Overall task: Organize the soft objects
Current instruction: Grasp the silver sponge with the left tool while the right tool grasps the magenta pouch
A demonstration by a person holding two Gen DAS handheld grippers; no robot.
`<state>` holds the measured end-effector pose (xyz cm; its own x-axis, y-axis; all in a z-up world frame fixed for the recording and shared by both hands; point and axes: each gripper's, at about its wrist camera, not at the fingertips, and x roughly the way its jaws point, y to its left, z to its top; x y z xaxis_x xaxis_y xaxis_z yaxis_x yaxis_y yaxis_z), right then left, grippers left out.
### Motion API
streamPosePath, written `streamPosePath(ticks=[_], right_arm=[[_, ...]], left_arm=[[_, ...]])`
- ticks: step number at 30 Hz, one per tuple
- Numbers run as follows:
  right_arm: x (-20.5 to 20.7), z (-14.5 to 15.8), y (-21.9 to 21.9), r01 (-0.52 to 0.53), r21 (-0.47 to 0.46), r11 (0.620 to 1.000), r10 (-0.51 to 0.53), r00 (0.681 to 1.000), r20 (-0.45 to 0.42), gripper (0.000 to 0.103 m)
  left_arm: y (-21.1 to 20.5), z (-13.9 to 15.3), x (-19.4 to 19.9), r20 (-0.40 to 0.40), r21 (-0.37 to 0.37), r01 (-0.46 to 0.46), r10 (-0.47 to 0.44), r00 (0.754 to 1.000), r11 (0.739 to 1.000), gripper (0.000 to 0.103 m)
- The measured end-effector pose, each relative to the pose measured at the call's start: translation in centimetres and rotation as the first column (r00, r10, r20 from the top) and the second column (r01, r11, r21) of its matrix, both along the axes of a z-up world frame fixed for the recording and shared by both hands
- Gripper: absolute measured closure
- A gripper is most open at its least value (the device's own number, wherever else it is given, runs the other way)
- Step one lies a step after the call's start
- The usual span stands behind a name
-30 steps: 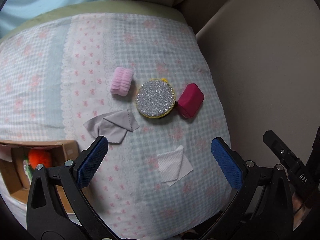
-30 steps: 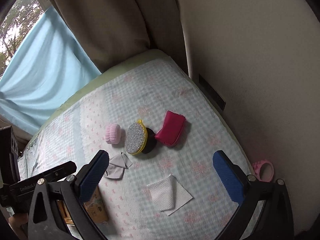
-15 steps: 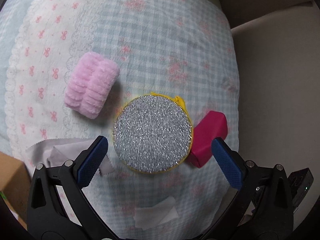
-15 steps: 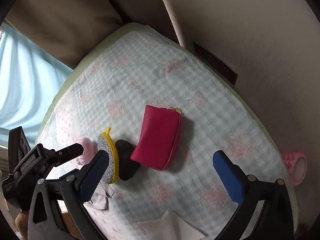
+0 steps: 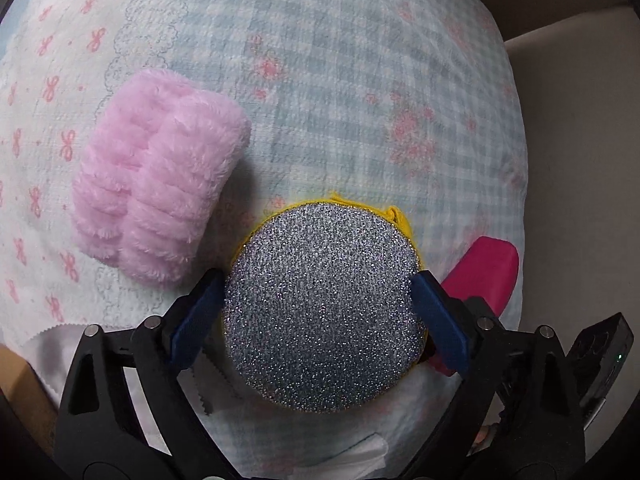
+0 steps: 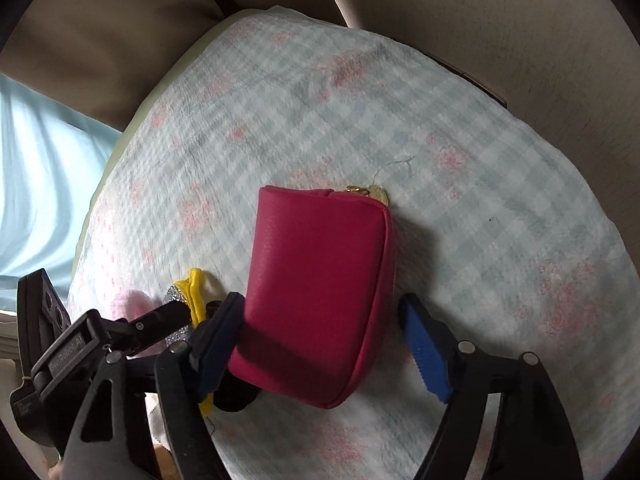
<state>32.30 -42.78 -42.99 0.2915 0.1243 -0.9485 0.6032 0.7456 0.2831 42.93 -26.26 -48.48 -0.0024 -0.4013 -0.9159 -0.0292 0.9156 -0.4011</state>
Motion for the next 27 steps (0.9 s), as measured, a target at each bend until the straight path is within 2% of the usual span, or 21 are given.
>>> streamPosePath(ticks=[4,7,9,12,19,27], right_arm=[[0.4,-0.1,0.4,-0.013,-0.037,0.999,0.013,1.000,0.001,0.047],[0.2,-0.3,0.3,-0.002,-0.036,0.999,0.002,1.000,0.006,0.051],[0.1,-0.4,0.2,0.001,-0.037,0.999,-0.001,1.000,0.007,0.053],[-0.2,-0.1,0.1,0.004,-0.038,0.999,-0.004,1.000,0.010,0.056],[-0.1,1.3,-0.4,0.005,-0.033,0.999,-0.004,0.999,0.033,0.066],[-0.8,3.4,-0.2,0.011,-0.039,0.999,-0.009,0.998,0.059,0.069]], left_arm=[[0.0,0.2,-0.2,0.013,0.025,0.025,-0.025,1.000,0.999,0.024],[-0.1,0.5,-0.2,0.019,0.038,0.045,-0.045,0.999,0.998,0.040],[0.0,0.6,-0.1,0.021,0.032,0.056,-0.057,0.998,0.998,0.057],[0.7,0.8,-0.2,0.014,-0.012,0.053,-0.053,0.999,0.999,0.064],[2.4,2.2,-0.6,0.023,-0.060,0.010,-0.009,1.000,0.998,0.069],[3.6,5.0,-0.5,0.060,-0.082,0.001,0.004,0.998,0.997,0.069]])
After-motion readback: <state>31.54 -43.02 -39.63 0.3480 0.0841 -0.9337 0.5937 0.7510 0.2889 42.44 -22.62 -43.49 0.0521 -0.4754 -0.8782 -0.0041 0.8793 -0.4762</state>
